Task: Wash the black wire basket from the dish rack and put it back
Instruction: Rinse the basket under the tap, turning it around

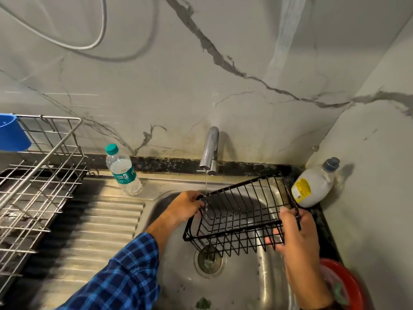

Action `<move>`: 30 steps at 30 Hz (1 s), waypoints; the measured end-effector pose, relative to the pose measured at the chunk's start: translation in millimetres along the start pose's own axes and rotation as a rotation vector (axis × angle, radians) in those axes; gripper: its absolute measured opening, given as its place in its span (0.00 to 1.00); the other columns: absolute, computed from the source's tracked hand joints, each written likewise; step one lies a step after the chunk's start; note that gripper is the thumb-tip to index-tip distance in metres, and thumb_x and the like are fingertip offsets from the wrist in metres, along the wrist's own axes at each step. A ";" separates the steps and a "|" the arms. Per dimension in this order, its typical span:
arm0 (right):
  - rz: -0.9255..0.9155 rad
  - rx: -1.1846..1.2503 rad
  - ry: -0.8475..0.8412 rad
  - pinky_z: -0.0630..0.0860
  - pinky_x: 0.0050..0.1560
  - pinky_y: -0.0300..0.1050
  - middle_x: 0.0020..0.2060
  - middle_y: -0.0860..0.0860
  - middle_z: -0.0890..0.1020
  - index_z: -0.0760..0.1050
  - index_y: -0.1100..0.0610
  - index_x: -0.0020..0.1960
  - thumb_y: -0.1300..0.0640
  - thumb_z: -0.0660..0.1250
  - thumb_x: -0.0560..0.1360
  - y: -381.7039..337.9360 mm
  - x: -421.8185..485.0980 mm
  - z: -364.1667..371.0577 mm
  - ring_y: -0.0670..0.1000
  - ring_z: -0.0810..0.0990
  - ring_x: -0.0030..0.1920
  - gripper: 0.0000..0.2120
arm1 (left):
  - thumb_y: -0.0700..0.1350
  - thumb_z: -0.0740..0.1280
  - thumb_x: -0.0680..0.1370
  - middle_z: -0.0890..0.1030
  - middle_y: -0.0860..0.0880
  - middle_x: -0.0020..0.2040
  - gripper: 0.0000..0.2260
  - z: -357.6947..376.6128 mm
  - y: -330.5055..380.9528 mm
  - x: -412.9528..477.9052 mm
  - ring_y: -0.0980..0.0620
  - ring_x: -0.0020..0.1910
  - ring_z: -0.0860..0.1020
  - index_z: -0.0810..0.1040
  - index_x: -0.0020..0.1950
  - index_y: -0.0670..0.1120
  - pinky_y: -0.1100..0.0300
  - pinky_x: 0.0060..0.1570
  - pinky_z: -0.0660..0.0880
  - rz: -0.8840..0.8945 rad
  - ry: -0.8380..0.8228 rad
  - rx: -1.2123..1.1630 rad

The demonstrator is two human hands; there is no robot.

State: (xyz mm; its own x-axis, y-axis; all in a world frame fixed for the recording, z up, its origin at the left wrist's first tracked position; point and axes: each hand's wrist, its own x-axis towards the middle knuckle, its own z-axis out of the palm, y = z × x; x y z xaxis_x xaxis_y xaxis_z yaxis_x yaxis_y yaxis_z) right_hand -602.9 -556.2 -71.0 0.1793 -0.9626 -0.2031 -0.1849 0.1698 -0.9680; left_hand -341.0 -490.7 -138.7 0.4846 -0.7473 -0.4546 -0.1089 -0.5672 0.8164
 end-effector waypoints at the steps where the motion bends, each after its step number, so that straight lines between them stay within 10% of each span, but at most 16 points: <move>1: 0.018 0.000 0.008 0.81 0.51 0.62 0.50 0.45 0.79 0.73 0.40 0.50 0.40 0.66 0.74 1.6 -1.0 -2.7 0.55 0.81 0.52 0.08 | 0.40 0.64 0.82 0.83 0.47 0.43 0.08 -0.2 1.6 -1.0 0.51 0.39 0.80 0.83 0.56 0.47 0.54 0.46 0.80 0.026 -0.016 0.066; 8: 0.114 0.100 -0.009 0.84 0.39 0.52 0.59 0.51 0.78 0.74 0.43 0.56 0.39 0.65 0.76 9.2 -11.8 -4.3 0.58 0.82 0.54 0.13 | 0.42 0.64 0.82 0.85 0.50 0.43 0.09 -12.9 18.5 -14.6 0.46 0.38 0.81 0.83 0.52 0.52 0.53 0.46 0.80 0.192 -0.052 0.331; 13: 0.084 0.087 -0.021 0.84 0.47 0.60 0.62 0.51 0.78 0.71 0.42 0.64 0.22 0.64 0.62 -5.2 -13.8 -1.4 0.59 0.81 0.58 0.38 | 0.40 0.60 0.84 0.83 0.53 0.54 0.13 -15.4 28.3 -14.6 0.59 0.52 0.80 0.81 0.63 0.50 0.70 0.50 0.76 0.239 -0.094 0.230; 15: 0.089 0.084 -0.008 0.84 0.46 0.58 0.65 0.49 0.76 0.68 0.44 0.69 0.22 0.63 0.61 -10.4 -12.2 -1.6 0.60 0.80 0.60 0.43 | 0.42 0.59 0.84 0.84 0.54 0.54 0.13 -13.7 26.6 -7.5 0.56 0.56 0.82 0.81 0.60 0.53 0.59 0.58 0.79 0.227 -0.070 0.222; 20: 0.101 0.094 -0.002 0.82 0.35 0.46 0.66 0.49 0.74 0.68 0.47 0.71 0.24 0.66 0.64 -17.4 -11.9 -2.5 0.60 0.80 0.59 0.43 | 0.48 0.67 0.81 0.85 0.57 0.51 0.06 -9.6 31.0 4.6 0.60 0.50 0.82 0.84 0.53 0.53 0.53 0.61 0.78 0.316 -0.019 0.423; 26: 0.088 0.060 -0.093 0.83 0.49 0.60 0.59 0.45 0.77 0.69 0.45 0.69 0.26 0.64 0.68 -13.9 -6.0 5.8 0.55 0.81 0.55 0.36 | 0.62 0.61 0.81 0.84 0.56 0.42 0.15 -5.8 41.1 1.8 0.57 0.43 0.82 0.81 0.53 0.54 0.57 0.50 0.79 0.319 -0.001 0.829; 30: 0.024 0.012 -0.159 0.81 0.55 0.62 0.62 0.47 0.77 0.70 0.42 0.67 0.27 0.63 0.67 -13.2 -0.5 21.6 0.53 0.80 0.60 0.33 | 0.55 0.57 0.84 0.81 0.55 0.45 0.13 -0.2 40.7 1.4 0.55 0.46 0.81 0.78 0.57 0.51 0.57 0.51 0.78 0.327 -0.074 0.665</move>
State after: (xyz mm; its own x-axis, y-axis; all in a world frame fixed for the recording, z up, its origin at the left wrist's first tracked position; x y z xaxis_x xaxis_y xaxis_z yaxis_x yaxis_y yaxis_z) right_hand -579.6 -553.3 -61.3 0.3262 -0.9127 -0.2460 -0.1796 0.1956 -0.9641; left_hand -344.5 -514.7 -106.0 0.2799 -0.9220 -0.2674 -0.7512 -0.3838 0.5371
